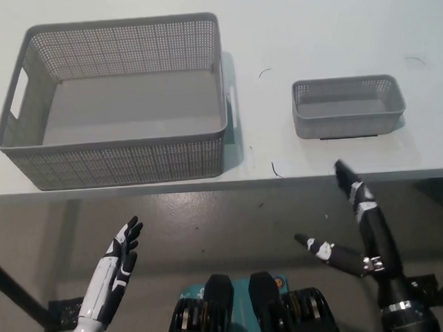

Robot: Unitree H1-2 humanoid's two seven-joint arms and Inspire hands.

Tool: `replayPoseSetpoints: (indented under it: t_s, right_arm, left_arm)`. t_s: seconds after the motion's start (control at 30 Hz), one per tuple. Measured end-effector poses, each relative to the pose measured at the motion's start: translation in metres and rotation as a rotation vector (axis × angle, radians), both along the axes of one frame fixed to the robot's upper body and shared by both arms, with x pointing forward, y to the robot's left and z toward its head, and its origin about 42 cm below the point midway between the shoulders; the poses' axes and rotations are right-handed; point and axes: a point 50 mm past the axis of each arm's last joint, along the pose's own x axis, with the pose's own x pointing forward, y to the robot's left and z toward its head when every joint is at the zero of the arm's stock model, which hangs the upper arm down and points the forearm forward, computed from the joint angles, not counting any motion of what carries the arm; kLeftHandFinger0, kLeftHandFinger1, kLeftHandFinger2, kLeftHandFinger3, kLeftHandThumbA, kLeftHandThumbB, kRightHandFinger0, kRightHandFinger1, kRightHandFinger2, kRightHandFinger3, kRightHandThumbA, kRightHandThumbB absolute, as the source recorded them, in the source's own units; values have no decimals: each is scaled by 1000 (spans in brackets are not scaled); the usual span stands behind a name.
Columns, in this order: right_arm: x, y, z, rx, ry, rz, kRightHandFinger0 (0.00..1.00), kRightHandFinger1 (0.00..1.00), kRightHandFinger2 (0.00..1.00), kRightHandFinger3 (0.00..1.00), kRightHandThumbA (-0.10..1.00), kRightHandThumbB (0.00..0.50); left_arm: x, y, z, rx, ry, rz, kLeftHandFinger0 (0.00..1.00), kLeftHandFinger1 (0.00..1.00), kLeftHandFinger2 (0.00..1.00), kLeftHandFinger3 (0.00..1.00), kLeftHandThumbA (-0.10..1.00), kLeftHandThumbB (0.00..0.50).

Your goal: Use the right hand to pick up a small rectangular container and put it into a bigger container on the left side

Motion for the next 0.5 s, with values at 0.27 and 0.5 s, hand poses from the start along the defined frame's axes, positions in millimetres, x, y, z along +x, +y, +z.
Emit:
replayPoseSetpoints:
  t_s: [0.27,0.5]
  right_arm:
    - [-5,-33,81,-92,-274,-66,1000,1000,1000,1000,1000,290]
    - [14,-79,158,-370,-390,-88,1000,1000,1000,1000,1000,351]
  left_arm:
    - [6,-1,9,6,-38,-8,1000,1000,1000,1000,1000,247]
    - [6,-1,9,6,-38,-9,1000,1000,1000,1000,1000,248]
